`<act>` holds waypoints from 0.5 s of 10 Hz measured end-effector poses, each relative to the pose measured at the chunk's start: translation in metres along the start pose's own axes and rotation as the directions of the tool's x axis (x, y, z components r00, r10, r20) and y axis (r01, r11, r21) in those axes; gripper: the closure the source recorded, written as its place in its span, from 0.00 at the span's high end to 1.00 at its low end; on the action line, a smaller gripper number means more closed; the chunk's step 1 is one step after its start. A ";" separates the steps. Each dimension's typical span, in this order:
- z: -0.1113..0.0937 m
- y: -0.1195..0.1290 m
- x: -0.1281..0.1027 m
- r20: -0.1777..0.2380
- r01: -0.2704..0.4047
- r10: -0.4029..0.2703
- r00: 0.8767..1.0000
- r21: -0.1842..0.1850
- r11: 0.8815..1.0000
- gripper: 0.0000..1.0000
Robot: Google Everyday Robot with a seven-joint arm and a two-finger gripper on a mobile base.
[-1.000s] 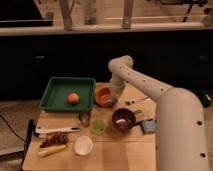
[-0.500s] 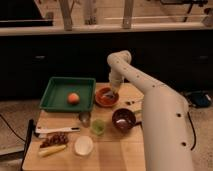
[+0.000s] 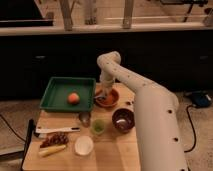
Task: Wipe red bowl with towel
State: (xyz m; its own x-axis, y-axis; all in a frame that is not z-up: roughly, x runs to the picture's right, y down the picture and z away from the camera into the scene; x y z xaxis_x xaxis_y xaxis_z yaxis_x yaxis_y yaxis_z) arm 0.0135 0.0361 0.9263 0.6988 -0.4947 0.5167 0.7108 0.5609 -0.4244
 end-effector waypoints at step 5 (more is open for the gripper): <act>-0.006 0.035 -0.010 0.021 0.053 -0.053 0.998 -0.005 0.999 0.00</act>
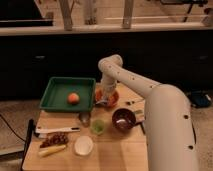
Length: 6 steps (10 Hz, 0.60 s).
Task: Wipe red bowl with towel
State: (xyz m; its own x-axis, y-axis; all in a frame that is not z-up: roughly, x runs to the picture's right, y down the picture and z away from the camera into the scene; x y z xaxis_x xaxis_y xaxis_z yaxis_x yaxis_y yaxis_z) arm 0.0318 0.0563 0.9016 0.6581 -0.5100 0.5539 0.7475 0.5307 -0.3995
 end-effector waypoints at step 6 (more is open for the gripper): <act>-0.010 0.011 0.056 -0.041 -0.120 0.121 0.992 0.008 0.993 0.00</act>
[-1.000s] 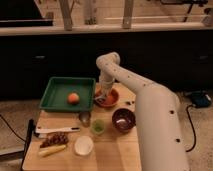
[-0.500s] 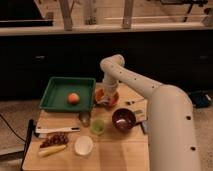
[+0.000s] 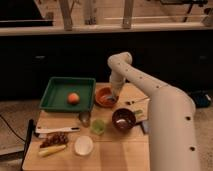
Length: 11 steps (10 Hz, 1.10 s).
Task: Wipe red bowl with towel
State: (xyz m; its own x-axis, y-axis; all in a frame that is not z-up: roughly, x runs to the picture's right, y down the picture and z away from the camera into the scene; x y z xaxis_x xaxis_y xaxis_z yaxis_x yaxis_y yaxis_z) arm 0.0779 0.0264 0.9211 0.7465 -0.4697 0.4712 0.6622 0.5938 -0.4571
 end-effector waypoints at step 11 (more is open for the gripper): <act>0.007 -0.001 -0.050 0.053 0.141 -0.141 0.989 0.000 0.990 0.00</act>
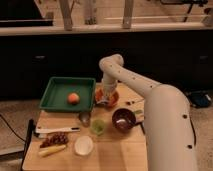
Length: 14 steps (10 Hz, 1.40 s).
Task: Wipe red bowl with towel
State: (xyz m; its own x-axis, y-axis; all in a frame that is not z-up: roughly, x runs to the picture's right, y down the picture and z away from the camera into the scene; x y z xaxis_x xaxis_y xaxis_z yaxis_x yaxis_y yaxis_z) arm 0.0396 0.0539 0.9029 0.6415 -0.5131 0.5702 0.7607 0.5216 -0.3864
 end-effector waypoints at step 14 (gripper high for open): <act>-0.025 -0.021 0.045 -0.013 -0.076 0.076 0.997 -0.006 0.997 0.00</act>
State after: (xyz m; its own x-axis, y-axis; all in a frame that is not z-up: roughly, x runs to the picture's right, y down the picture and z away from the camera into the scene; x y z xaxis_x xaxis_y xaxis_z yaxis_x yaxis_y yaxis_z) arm 0.0553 0.0028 0.9186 0.6987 -0.4805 0.5301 0.7102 0.5552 -0.4328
